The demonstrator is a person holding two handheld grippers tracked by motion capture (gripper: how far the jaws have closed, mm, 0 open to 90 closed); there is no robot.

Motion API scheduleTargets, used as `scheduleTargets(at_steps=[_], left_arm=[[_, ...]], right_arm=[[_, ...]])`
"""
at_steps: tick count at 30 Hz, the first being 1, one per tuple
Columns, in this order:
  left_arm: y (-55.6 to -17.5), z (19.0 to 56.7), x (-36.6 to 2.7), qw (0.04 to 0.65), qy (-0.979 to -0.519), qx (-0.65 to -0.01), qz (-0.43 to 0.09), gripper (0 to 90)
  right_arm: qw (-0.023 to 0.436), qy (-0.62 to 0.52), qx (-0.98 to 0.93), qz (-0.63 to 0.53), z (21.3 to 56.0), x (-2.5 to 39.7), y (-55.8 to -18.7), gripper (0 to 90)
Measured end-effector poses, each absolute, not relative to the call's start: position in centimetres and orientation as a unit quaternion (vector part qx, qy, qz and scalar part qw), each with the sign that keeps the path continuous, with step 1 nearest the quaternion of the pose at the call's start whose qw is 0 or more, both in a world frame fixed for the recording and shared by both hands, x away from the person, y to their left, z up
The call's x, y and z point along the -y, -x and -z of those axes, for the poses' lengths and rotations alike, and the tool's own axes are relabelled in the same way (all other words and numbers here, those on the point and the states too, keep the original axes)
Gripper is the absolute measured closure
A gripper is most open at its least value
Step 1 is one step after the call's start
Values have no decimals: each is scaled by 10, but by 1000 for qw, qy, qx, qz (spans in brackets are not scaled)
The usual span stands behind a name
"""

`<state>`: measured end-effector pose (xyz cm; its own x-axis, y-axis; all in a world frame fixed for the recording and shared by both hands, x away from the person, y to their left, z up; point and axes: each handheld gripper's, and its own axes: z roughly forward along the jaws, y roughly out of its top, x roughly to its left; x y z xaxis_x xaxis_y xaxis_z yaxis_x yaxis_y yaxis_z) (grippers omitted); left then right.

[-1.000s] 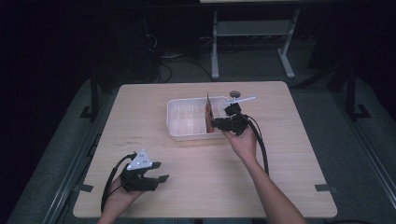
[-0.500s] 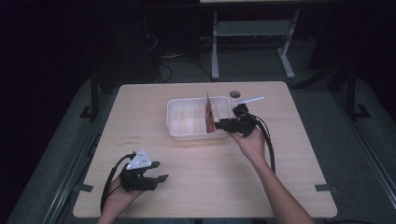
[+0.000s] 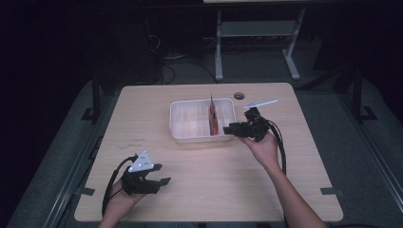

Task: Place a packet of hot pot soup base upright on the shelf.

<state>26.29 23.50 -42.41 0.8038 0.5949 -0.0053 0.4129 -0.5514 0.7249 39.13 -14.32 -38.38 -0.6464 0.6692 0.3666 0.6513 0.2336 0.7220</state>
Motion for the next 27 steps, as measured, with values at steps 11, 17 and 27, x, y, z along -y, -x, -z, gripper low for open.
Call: scheduleTargets(at_steps=[11,17,27], left_arm=[[-263,424,-237,376,-869,-295,-123,384],[-264,424,-238,376,-869,-295,-124,382],[-263,424,-238,377,-868,-297,-126,374]], right_arm=[[-1,-408,-797,-445,382,152,-383,557],[-3,-407,-796,-448,380,158,-377,550],[-8,-411,-793,-449,383,171,-369,531]])
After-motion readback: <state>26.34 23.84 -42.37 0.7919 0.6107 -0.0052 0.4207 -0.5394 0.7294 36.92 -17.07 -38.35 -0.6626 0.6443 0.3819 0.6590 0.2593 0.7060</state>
